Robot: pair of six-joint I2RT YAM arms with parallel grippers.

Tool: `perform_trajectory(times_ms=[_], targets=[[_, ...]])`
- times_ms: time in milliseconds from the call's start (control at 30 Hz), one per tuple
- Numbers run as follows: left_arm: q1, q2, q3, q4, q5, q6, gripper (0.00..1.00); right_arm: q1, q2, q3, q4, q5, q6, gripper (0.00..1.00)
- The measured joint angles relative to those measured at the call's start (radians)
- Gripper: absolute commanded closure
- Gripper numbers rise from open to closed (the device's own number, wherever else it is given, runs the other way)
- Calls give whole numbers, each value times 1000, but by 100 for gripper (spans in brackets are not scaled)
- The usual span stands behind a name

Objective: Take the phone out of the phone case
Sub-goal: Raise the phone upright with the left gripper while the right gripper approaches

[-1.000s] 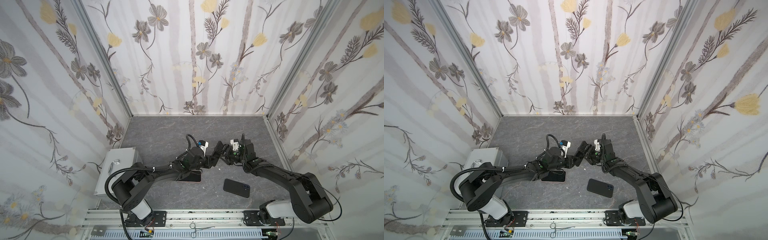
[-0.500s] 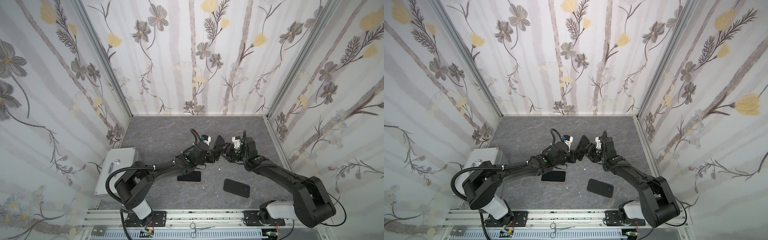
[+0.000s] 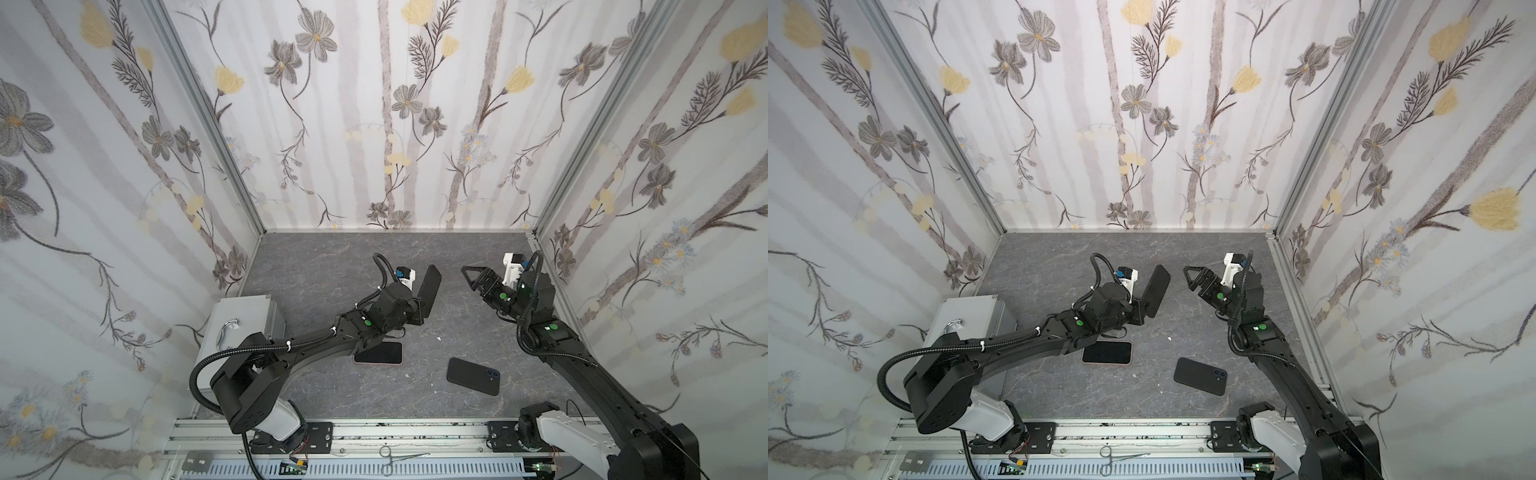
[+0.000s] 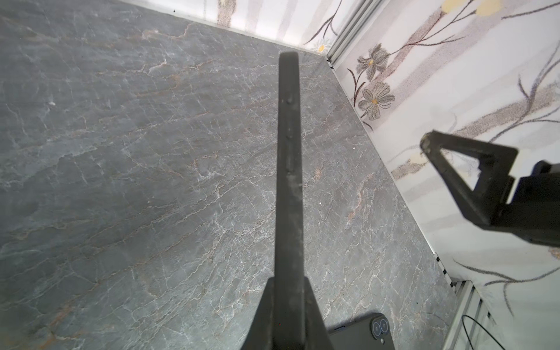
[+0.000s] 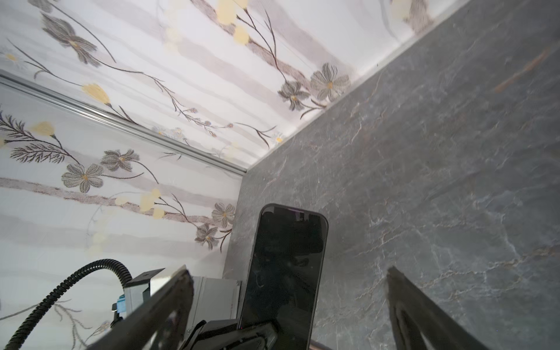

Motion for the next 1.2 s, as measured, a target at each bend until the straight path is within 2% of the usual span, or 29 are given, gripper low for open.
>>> perform_trajectory(times_ms=[133, 300, 400, 500, 667, 767, 967, 1200], targets=[[3, -53, -29, -20, 34, 61, 100, 0, -31, 31, 21, 54, -133, 0], [73, -128, -64, -20, 117, 27, 100, -6, -11, 95, -7, 23, -278, 2], [117, -157, -87, -24, 160, 14, 100, -9, 15, 144, -8, -73, -372, 5], [153, -194, -111, -29, 255, 43, 100, -9, 31, 150, -6, -186, -424, 8], [240, -277, -150, -27, 408, 154, 100, -9, 60, 159, 11, -367, -453, 15], [274, -333, -185, -12, 500, 251, 100, -2, 64, 172, 18, -454, -463, 16], [325, -410, -214, -15, 687, 397, 100, 29, 45, 204, 17, -587, -521, 20], [332, -459, -222, -6, 849, 486, 100, 85, 41, 274, -129, -709, -618, 24]])
